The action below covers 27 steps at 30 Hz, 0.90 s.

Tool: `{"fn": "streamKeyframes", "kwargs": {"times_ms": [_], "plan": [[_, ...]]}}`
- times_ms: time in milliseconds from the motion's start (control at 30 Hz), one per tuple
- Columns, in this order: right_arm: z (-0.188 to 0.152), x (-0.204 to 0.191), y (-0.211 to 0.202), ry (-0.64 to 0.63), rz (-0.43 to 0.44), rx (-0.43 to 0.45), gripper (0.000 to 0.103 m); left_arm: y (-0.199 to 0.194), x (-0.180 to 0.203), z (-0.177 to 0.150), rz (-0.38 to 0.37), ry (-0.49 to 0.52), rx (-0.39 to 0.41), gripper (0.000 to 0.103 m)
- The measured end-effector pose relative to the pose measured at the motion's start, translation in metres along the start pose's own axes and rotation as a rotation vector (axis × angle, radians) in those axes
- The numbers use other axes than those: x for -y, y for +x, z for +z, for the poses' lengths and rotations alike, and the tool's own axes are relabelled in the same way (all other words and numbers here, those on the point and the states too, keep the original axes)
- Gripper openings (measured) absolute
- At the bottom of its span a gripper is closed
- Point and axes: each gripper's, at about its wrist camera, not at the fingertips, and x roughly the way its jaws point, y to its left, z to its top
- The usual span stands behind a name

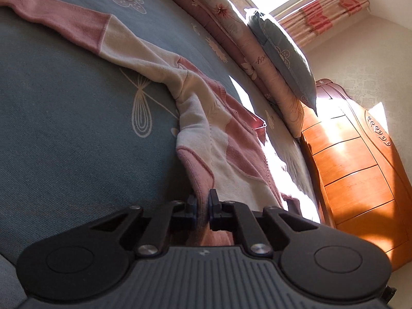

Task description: Fold clothes

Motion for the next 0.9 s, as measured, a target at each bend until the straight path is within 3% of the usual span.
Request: {"fn": "streamKeyframes", "kwargs": {"times_ms": [100, 267, 467, 533, 567, 600, 667, 767, 900], "plan": [[-0.004, 0.021, -0.007, 0.105, 0.009, -0.017, 0.054, 0.016, -0.018, -0.011, 0.066, -0.039, -0.049, 0.021], [-0.018, 0.053, -0.004, 0.261, 0.086, -0.072, 0.06, 0.016, -0.028, -0.025, -0.025, -0.088, -0.045, 0.042], [-0.041, 0.07, 0.029, 0.401, 0.178, -0.184, 0.06, 0.015, -0.014, -0.037, -0.027, -0.037, -0.079, 0.049], [-0.046, 0.068, 0.036, 0.407, 0.193, -0.2, 0.06, 0.014, -0.009, -0.039, -0.014, -0.018, -0.09, 0.046], [-0.047, 0.065, 0.036, 0.393, 0.207, -0.202, 0.059, 0.014, -0.007, -0.04, 0.007, -0.001, -0.096, 0.039], [-0.047, 0.062, 0.036, 0.381, 0.222, -0.204, 0.043, 0.013, -0.004, -0.041, 0.038, 0.021, -0.101, 0.021], [-0.045, 0.056, 0.034, 0.356, 0.257, -0.212, 0.015, 0.012, 0.001, -0.042, 0.091, 0.058, -0.105, 0.012], [-0.036, 0.048, 0.025, 0.301, 0.268, -0.195, 0.012, 0.0, 0.011, -0.037, 0.089, 0.089, -0.08, 0.005], [-0.011, 0.045, -0.005, 0.261, 0.314, -0.129, 0.011, -0.036, 0.027, -0.019, 0.069, 0.135, -0.016, 0.004]]}}
